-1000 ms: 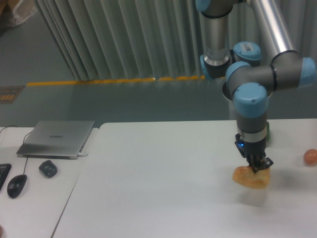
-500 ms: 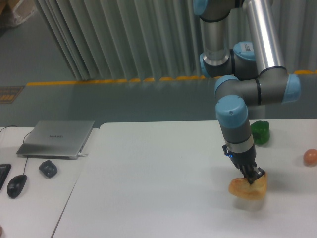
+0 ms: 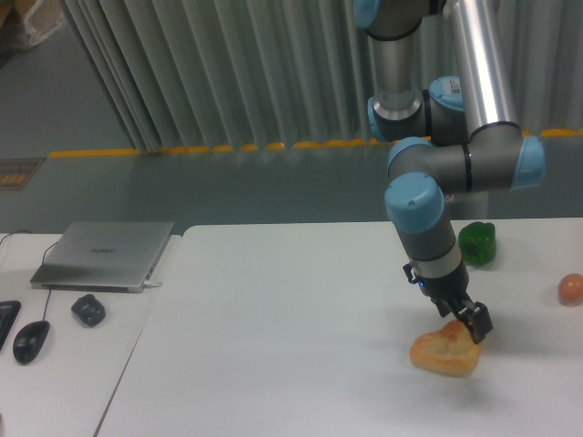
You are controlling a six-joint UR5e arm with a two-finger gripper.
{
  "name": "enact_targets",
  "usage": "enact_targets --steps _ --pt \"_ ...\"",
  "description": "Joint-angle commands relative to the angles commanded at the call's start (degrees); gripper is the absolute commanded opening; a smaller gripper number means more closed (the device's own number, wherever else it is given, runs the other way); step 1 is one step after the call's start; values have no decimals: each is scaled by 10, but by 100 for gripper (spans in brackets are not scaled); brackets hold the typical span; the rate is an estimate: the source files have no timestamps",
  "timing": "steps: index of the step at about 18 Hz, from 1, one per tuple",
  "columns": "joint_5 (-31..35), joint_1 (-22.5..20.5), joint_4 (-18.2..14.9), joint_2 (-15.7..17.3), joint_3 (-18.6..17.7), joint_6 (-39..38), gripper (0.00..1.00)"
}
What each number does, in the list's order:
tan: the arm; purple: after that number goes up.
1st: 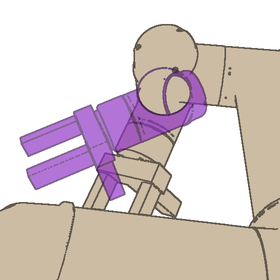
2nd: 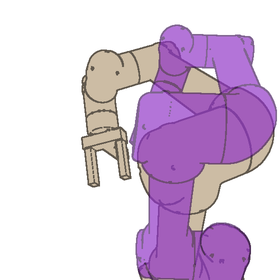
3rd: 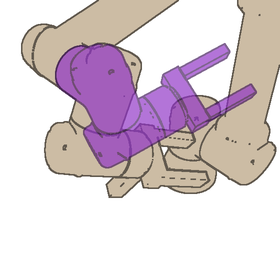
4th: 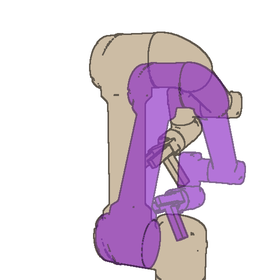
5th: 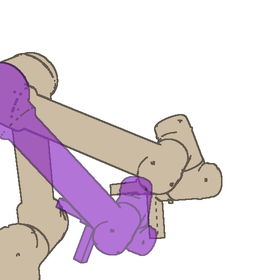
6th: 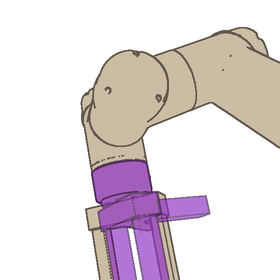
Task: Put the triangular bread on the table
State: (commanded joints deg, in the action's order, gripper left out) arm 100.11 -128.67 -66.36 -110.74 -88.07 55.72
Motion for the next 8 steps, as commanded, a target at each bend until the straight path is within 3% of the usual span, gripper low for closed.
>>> enact_targets --steps 8 --pt "-47 -25 0 21 4 2 100"
